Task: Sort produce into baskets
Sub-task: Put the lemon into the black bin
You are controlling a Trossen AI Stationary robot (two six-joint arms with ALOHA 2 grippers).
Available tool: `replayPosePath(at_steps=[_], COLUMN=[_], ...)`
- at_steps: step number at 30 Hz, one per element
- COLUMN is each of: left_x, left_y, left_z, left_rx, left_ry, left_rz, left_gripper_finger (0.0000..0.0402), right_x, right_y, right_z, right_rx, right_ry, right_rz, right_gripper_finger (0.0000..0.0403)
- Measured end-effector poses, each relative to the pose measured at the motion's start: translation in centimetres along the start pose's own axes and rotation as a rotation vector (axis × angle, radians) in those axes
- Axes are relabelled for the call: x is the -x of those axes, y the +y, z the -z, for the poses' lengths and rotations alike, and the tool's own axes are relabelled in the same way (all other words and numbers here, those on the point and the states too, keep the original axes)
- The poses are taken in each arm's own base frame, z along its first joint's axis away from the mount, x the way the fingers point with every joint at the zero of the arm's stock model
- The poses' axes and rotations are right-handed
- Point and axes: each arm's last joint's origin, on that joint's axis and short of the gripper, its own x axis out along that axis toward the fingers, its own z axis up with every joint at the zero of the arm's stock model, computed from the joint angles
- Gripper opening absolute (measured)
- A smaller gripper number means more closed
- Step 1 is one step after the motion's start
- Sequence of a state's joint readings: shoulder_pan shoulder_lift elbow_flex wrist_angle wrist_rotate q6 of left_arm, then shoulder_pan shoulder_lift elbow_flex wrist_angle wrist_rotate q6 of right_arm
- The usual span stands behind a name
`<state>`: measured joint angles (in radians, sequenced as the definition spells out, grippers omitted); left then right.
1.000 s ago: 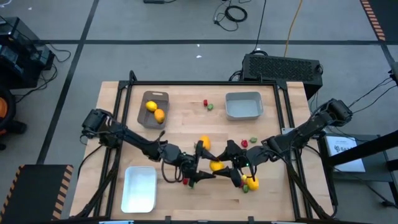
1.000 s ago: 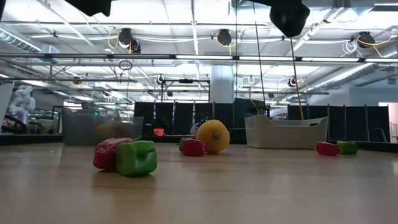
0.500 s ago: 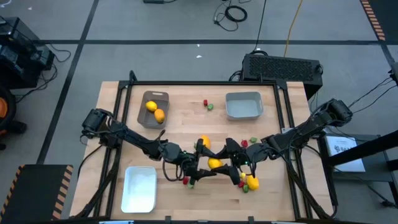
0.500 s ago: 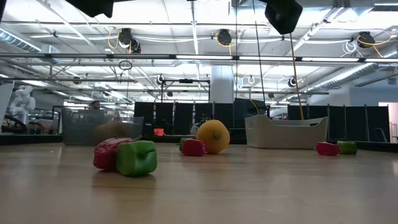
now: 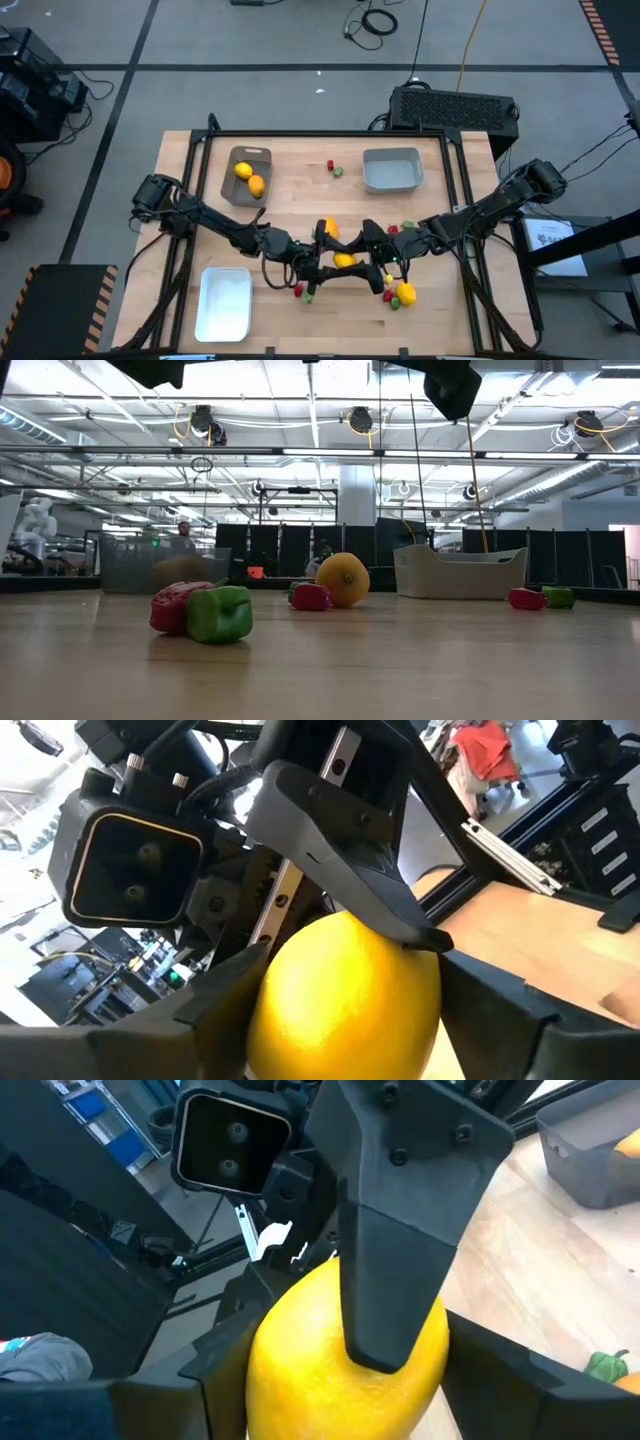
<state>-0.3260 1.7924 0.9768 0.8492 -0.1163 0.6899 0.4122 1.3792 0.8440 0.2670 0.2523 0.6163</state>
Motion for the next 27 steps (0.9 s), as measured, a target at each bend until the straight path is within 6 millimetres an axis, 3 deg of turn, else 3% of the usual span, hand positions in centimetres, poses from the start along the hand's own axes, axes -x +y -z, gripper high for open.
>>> replayPosePath(at_steps=[16,23,27], left_x=[0.8,3.3,5.6], left_y=[0.1,2.3,3.4], left_z=[-0.7,-2.4,-2.8], left_rx=[-0.005,0.023,0.031], left_ry=[0.101,0.260,0.436], left_rz=[0.002,0.028,0.035], left_gripper_finger=[0.0247,0.0247,0.0247], right_x=[-0.2,-0.3,-0.3], right_y=[-0.7,-1.1,-1.2], right_z=[-0.6,-0.8,-0.9], right_rx=[0.013,0.042,0.048], right_ry=[0.002,-0.004,-0.002], right_rz=[-0.013,0.001,0.008], right_gripper_finger=[0.0318,0.0329,0.0329])
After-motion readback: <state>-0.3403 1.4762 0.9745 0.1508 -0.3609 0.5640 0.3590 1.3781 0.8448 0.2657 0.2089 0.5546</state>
